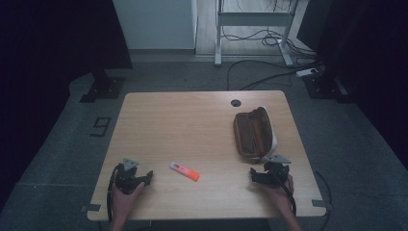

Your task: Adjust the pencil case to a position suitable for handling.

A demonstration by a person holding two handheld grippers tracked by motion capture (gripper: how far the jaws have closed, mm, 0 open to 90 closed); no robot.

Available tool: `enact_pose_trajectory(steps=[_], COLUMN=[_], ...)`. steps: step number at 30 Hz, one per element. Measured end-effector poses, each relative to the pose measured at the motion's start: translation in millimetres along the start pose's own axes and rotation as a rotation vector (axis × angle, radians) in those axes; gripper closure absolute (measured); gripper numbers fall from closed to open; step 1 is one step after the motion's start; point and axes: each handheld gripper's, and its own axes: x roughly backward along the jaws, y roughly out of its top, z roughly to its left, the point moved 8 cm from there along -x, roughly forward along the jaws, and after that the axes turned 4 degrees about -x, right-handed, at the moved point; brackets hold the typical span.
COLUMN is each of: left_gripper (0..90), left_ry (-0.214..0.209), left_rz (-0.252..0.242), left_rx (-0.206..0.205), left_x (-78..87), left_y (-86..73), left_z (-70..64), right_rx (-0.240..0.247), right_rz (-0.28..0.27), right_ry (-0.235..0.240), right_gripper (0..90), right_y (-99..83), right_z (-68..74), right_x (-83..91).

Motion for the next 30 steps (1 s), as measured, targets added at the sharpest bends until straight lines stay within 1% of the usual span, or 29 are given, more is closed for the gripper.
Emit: enact_pose_trajectory(steps=[26,30], left_gripper=[19.1,19.1], left_ry=[0.0,0.001], left_rz=[0.0,0.0], left_rx=[0.0,0.0], left_x=[0.0,0.1], left_y=[0.0,0.0], left_z=[-0.1,-0.1], right_rx=[-0.006,-0.011], right_rz=[-0.005,-0.011], right_ry=[-0.007,-0.008], right_gripper=[7.2,10.7], right_y=[0.2,0.0], right_z=[-0.9,-2.1], right_x=[0.5,1.8])
